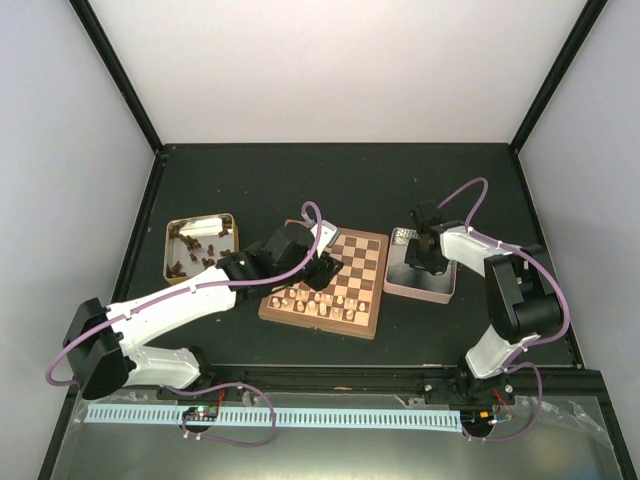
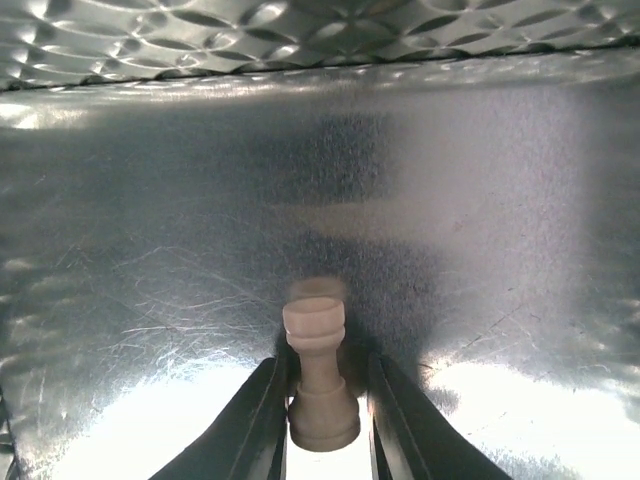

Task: Set up the chess pieces on the board
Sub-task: Pick up the chess piece from the storage box, then place the chess piece on the chessboard.

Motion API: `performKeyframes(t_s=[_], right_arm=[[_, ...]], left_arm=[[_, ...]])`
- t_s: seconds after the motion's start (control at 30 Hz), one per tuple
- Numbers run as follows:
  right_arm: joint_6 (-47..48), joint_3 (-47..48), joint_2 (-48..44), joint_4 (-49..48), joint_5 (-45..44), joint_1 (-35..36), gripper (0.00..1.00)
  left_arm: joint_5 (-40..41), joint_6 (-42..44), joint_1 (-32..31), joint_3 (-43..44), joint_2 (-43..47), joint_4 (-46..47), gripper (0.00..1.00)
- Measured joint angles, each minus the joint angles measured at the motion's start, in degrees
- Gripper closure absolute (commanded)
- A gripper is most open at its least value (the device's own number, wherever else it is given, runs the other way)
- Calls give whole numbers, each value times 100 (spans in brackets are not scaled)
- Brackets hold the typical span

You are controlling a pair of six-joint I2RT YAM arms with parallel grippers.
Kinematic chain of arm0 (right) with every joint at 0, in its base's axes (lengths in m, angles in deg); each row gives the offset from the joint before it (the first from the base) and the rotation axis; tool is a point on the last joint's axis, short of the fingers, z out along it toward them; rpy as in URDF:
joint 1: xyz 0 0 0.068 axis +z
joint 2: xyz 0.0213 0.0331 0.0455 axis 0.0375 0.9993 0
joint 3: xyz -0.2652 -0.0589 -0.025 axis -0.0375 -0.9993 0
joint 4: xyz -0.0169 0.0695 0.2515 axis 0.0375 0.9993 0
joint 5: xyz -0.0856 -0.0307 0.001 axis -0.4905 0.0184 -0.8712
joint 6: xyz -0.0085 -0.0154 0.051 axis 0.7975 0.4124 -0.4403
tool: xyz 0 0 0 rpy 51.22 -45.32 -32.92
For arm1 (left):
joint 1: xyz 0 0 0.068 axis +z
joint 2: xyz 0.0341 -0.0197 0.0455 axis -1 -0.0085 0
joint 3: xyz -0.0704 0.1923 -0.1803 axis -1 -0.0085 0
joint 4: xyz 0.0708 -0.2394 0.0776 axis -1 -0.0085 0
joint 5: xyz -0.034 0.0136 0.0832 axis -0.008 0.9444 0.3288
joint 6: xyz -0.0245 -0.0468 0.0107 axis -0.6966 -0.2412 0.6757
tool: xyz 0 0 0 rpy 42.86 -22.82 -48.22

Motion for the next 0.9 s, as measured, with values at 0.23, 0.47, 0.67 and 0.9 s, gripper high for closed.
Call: performKeyframes(t_s=[0.23,0.47,0.67,0.9], right_arm=[[7,-101,-85,-118,28,13,91],[332,-610,-1108,-522,385,76,93],[973,-1073,-2542,-1615,1762,313,98],[1401,-1545,-3099,-2763,3801,776,97]], left_arm=[[-4,-72,24,0,0,-2,50],[-203,-341,208,39,-11,-33,42],[-796,-752,616,245,-11,-39,32],[-1963,-1215,1115,422,-11,39,28]])
